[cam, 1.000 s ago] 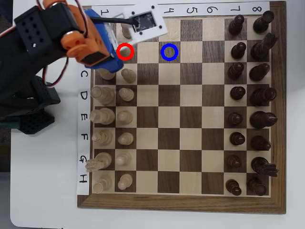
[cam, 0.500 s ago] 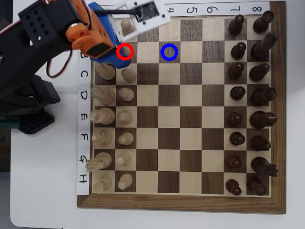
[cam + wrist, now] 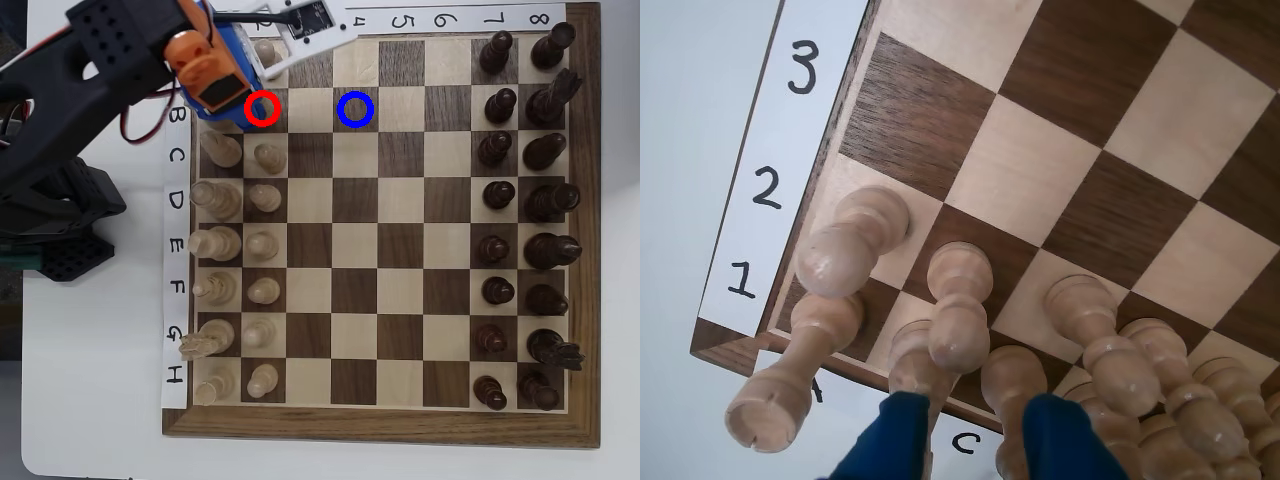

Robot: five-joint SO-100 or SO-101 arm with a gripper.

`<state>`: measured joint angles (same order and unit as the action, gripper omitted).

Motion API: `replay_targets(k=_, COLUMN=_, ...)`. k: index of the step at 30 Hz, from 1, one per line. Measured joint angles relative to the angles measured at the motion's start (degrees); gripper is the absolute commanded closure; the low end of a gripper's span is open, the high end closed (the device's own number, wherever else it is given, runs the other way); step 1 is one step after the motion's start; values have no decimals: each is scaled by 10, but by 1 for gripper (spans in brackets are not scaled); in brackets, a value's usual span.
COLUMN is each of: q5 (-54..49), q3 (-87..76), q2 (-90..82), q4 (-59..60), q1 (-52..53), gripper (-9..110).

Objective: Move the piece to destination

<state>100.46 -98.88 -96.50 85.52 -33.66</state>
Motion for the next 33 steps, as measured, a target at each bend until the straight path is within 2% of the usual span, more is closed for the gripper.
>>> replay_targets(k=11, q5=0, q3=0, q2=9, q4=-14, q1=0, gripper=86)
replay_targets(k=33, q5=0, q3=-25, q2=26, q4=-70, q1=-15, gripper=89)
